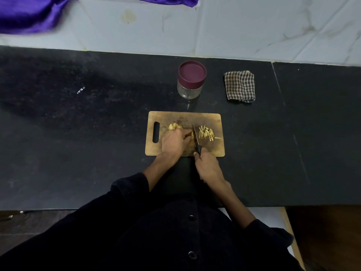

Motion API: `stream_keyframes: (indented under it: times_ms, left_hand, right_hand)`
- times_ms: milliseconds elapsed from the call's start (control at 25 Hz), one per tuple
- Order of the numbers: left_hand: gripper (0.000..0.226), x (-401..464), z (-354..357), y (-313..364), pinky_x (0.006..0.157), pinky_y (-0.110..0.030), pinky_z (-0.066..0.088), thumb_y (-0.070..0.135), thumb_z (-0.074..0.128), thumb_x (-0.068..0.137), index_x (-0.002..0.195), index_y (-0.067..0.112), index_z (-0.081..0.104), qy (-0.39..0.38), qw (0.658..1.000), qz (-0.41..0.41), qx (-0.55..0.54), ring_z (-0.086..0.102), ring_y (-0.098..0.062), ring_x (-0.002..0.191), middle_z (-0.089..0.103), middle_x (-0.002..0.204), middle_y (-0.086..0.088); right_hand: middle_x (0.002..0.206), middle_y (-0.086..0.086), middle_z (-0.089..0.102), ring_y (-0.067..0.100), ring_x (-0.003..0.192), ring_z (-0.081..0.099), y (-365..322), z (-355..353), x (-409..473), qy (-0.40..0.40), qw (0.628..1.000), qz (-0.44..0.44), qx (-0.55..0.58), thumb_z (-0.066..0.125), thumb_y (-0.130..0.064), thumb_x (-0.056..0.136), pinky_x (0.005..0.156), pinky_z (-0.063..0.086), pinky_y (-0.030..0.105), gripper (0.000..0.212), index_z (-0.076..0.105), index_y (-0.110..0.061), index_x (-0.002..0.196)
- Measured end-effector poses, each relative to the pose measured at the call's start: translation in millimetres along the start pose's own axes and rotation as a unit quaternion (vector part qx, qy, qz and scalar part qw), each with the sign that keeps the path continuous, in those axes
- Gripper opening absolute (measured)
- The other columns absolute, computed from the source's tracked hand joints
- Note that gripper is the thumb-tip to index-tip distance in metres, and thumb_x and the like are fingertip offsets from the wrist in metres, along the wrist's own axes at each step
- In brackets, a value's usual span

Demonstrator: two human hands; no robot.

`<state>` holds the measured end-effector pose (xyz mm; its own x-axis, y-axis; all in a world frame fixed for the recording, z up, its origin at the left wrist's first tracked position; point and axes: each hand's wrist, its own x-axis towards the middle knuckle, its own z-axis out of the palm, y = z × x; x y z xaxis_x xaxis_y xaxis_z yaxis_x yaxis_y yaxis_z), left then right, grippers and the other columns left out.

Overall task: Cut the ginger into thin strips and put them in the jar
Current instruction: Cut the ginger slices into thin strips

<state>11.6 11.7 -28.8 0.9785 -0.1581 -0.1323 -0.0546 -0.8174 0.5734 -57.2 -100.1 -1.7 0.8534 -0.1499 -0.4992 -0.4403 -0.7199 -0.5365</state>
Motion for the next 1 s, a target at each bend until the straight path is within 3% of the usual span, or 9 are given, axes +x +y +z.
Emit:
stream_keyframes:
  times_ms: [360,560,720,1000]
  left_hand:
    - [0.024,0.5,0.5,-0.3,0.079,-0.038,0.055,0.026,0.057,0.095,0.116,0.028,0.068,-0.005,1.0,-0.006,0.014,0.065,-0.019,0.09,0.071,0.099,-0.001]
    - [0.027,0.5,3.4,0.0,0.078,-0.037,0.054,0.029,0.055,0.096,0.12,0.032,0.065,0.0,0.999,-0.016,0.031,0.065,-0.019,0.09,0.071,0.101,-0.001]
    - [0.027,3.3,5.5,-0.9,0.079,-0.037,0.054,0.033,0.055,0.095,0.119,0.03,0.066,-0.006,0.999,-0.034,0.033,0.065,-0.018,0.091,0.07,0.101,0.0]
    - [0.026,1.1,3.5,1.2,0.081,-0.039,0.054,0.033,0.056,0.095,0.118,0.028,0.067,-0.002,0.999,-0.027,0.028,0.065,-0.021,0.093,0.071,0.103,-0.004]
  right_hand:
    - [0.101,0.015,0.06,0.036,0.09,0.065,-1.4,-0.1,6.9,-0.018,1.0,0.011,-0.006,0.039,-0.03,0.104,0.078,0.055,0.055,0.019,0.046,-0.012,0.105]
    - [0.109,0.016,0.06,0.033,0.1,0.061,-1.6,3.1,10.1,-0.026,0.999,0.023,-0.021,0.04,-0.026,0.105,0.085,0.051,0.049,0.021,0.047,-0.007,0.113]
    - [0.111,0.018,0.06,0.034,0.1,0.06,8.0,9.0,3.8,-0.027,0.999,0.017,-0.044,0.04,-0.025,0.105,0.081,0.048,0.043,0.023,0.047,-0.005,0.114]
    - [0.109,0.018,0.06,0.035,0.097,0.062,17.7,5.9,0.5,-0.001,0.999,0.036,0.0,0.039,-0.029,0.105,0.081,0.051,0.047,0.027,0.05,-0.007,0.114]
